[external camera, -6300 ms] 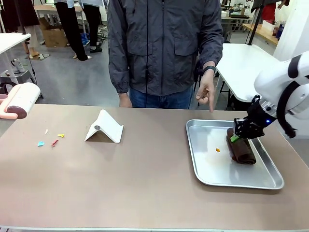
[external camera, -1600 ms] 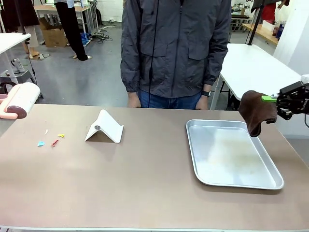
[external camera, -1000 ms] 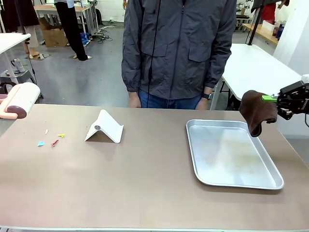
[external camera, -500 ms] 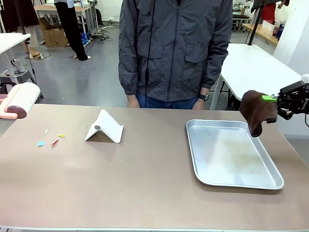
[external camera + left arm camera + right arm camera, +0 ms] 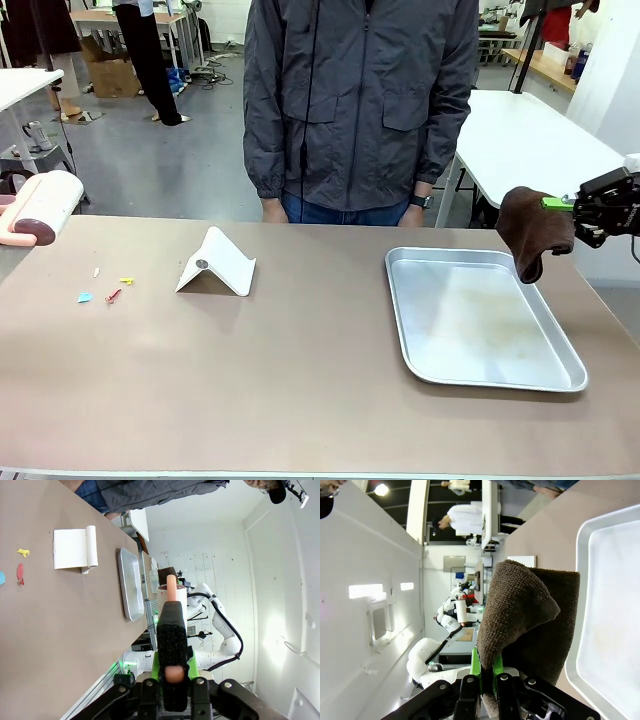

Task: Clean the surface of the table.
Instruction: Clean the area not pointed to by the person.

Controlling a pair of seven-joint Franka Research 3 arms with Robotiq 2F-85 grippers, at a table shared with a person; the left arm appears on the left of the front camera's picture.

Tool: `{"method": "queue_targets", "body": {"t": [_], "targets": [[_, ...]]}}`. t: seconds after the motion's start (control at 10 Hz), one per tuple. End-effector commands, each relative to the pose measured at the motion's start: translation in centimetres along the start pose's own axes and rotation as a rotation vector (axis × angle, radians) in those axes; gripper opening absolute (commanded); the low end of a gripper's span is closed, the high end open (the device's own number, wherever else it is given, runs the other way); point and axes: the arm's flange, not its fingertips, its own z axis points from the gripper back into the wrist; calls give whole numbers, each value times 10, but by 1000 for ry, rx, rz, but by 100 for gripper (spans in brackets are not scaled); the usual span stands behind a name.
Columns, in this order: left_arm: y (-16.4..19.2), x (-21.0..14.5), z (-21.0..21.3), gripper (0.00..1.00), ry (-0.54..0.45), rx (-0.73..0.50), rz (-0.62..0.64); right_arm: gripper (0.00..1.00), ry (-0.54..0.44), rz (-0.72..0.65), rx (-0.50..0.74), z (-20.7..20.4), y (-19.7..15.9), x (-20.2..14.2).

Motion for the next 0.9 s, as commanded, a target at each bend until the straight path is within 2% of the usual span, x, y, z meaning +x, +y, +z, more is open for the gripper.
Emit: {"method": "queue_targets", "body": {"t": [0.0,0.6,0.7,0.8], "targets": [[-4,-2,-1,0,-9,-27,-17,10,-4,6,8,2,4,2],[-4,-2,-1,0,-9,-27,-17,10,-4,6,8,2,4,2],[0,0,0,22,0,0,0,10,-4,6,8,2,4,2],[3,5,2,22,-2,99,-21,10,-4,6,8,2,4,2]]}}
